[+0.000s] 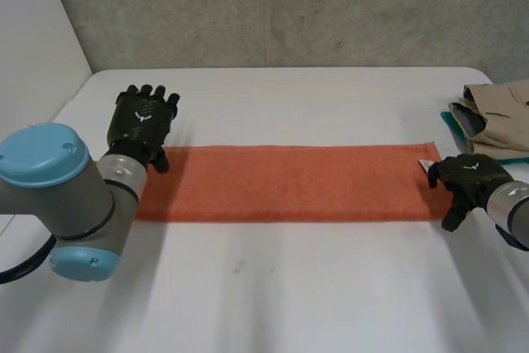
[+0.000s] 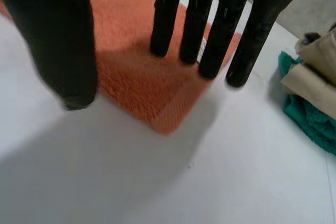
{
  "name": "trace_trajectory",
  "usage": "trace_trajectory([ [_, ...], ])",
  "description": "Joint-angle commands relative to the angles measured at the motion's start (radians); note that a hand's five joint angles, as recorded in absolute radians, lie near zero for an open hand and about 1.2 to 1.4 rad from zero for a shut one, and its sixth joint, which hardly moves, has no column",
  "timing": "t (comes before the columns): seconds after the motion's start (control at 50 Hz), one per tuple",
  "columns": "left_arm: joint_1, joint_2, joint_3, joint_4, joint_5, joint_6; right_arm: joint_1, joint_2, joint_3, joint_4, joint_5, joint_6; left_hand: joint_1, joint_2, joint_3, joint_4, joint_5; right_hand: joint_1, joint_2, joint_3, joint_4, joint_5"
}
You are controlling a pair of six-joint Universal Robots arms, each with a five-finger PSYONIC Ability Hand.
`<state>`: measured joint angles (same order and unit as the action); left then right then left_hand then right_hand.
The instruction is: Fold the laundry.
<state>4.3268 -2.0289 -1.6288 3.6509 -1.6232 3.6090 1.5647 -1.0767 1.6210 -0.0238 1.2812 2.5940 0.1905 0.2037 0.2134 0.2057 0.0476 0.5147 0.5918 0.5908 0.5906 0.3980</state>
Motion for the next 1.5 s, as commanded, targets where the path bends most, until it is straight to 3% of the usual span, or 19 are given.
trace_trajectory([
  [0.02,-0.001,-0.007,0.001,0.0,0.0,0.005,-0.006,0.07,-0.029,-0.047,0.01,-0.043,-0.016,-0.029,-0.039,-0.031,-0.048,0.881,0.804,0.805,0.805,0.823],
  [0.28,-0.001,0.006,-0.002,0.0,-0.001,0.003,-0.083,0.047,-0.007,-0.034,0.007,-0.043,-0.016,-0.029,-0.039,-0.031,-0.048,0.882,0.804,0.805,0.806,0.824],
  [0.32,-0.001,0.012,-0.009,0.0,-0.001,0.003,-0.087,0.034,0.005,-0.034,0.0,-0.043,-0.016,-0.029,-0.039,-0.031,-0.048,0.67,0.593,0.594,0.594,0.612],
  [0.34,-0.001,0.012,-0.011,0.001,-0.001,0.003,-0.091,0.025,0.01,-0.034,-0.006,-0.043,-0.016,-0.029,-0.039,-0.031,-0.048,0.418,0.341,0.342,0.342,0.36],
  [0.36,-0.003,0.015,-0.014,0.0,0.0,0.002,-0.101,0.002,0.026,-0.034,-0.025,-0.043,-0.016,-0.029,-0.039,-0.031,-0.048,-0.014,-0.091,-0.09,-0.09,-0.072],
  [0.5,-0.003,0.029,-0.023,0.001,0.0,0.002,-0.106,-0.037,0.074,-0.06,-0.083,-0.026,-0.016,-0.029,-0.039,-0.031,-0.048,0.054,-0.023,-0.022,-0.021,-0.003],
  [0.72,-0.003,0.027,-0.029,0.0,0.002,0.0,-0.103,0.007,0.051,-0.111,-0.083,-0.034,-0.016,-0.029,-0.039,-0.031,-0.048,0.113,0.036,0.037,0.037,0.055],
  [0.88,-0.001,0.024,-0.034,0.001,0.002,0.0,-0.098,0.109,-0.033,-0.128,-0.071,-0.041,-0.016,-0.029,-0.039,-0.031,-0.048,0.471,0.394,0.395,0.395,0.413],
  [0.92,-0.001,0.024,-0.034,0.001,0.002,0.0,-0.097,0.133,-0.052,-0.12,-0.066,-0.041,-0.016,-0.029,-0.039,-0.031,-0.048,0.673,0.596,0.597,0.597,0.615],
  [0.94,-0.001,0.025,-0.034,0.001,0.002,0.0,-0.097,0.135,-0.053,-0.119,-0.065,-0.041,-0.016,-0.029,-0.039,-0.031,-0.048,0.879,0.802,0.803,0.804,0.822],
  [1.02,0.001,0.027,-0.034,0.001,0.0,0.0,-0.104,0.112,-0.032,-0.142,-0.048,-0.026,-0.016,-0.029,-0.039,-0.031,-0.048,0.882,0.804,0.805,0.806,0.824],
  [1.14,0.001,0.047,-0.034,0.001,-0.003,-0.001,-0.127,-0.032,0.033,-0.162,-0.048,-0.014,-0.016,-0.029,-0.039,-0.031,-0.048,0.882,0.804,0.805,0.806,0.824],
  [1.36,0.001,0.073,-0.042,-0.002,-0.003,-0.003,-0.451,-0.086,0.054,-0.145,-0.101,-0.124,-0.016,-0.029,-0.039,-0.031,-0.048,0.882,0.804,0.805,0.806,0.824],
  [1.5,0.002,0.09,-0.046,-0.002,-0.003,-0.003,-0.466,-0.141,0.025,-0.088,-0.151,-0.167,-0.016,-0.029,-0.039,-0.031,-0.048,0.882,0.804,0.805,0.806,0.824],
])
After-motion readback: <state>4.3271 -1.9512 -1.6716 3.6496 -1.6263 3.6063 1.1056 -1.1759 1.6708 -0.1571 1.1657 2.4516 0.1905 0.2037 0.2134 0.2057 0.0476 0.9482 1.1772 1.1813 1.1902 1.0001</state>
